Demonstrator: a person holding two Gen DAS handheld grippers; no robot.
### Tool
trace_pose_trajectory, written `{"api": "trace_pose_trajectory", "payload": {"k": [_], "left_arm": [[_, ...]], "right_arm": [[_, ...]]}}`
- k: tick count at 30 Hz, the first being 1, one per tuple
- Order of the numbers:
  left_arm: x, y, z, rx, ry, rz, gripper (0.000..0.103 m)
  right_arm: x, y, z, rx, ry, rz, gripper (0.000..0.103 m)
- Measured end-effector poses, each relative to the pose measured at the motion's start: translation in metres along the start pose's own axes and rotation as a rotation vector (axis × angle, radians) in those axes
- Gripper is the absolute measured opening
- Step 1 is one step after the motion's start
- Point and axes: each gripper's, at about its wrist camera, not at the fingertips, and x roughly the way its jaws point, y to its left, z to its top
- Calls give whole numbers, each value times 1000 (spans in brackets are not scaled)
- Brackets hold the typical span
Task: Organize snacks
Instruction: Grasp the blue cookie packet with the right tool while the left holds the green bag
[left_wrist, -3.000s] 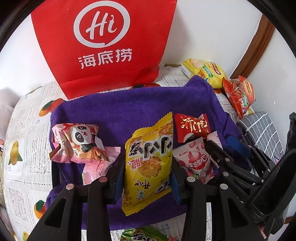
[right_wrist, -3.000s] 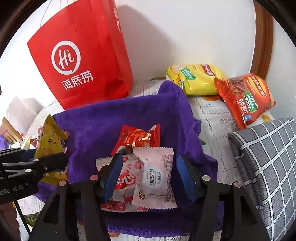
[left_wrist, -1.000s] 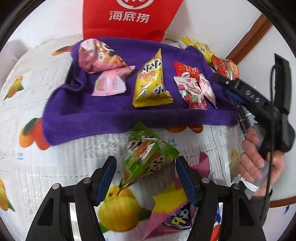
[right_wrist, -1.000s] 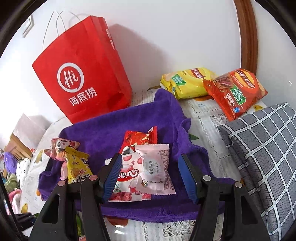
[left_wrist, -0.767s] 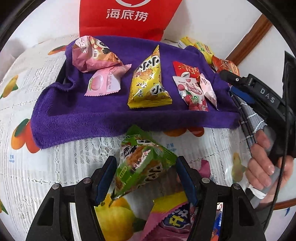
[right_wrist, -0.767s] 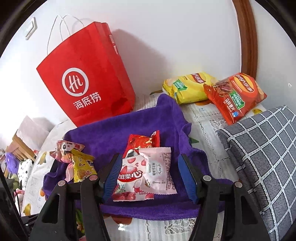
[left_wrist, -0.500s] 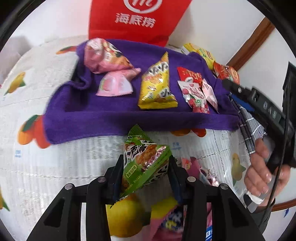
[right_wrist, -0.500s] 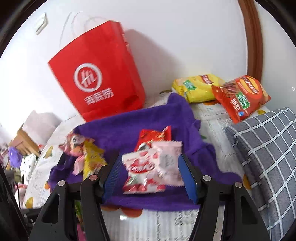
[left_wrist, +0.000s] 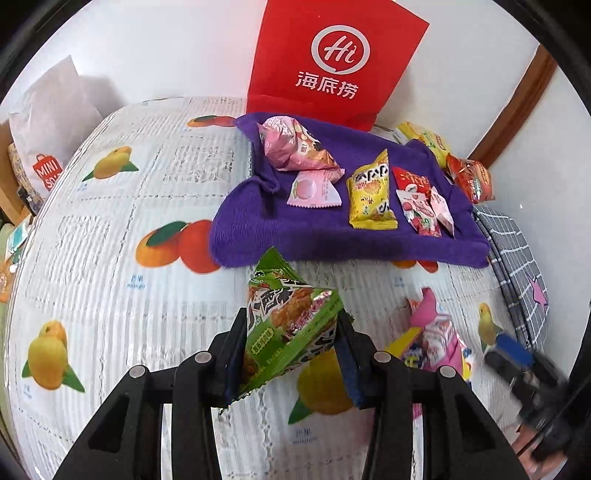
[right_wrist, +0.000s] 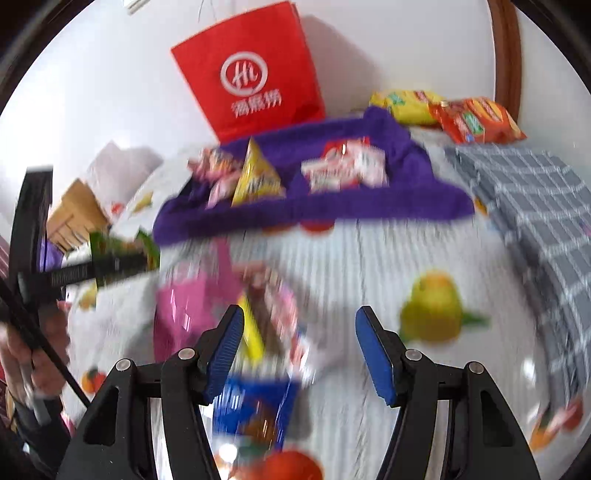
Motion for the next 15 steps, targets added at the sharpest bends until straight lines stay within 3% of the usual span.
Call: {"api": "trace_pose_trajectory", "payload": {"k": [5, 7, 8, 15], "left_arm": [[-7, 1, -12, 14, 2, -12, 41], [-8, 2, -15, 14, 18, -34, 41], [-7, 3, -17, 5, 29, -53, 41], [-10, 8, -29, -30, 36, -104, 41]], "right_arm": [[-1, 8, -35, 46, 55, 30, 64], [3, 16, -42, 30, 74, 52, 74], [7, 22, -45, 10, 87, 47, 74], [21, 53, -59, -94, 52, -133, 80]]}}
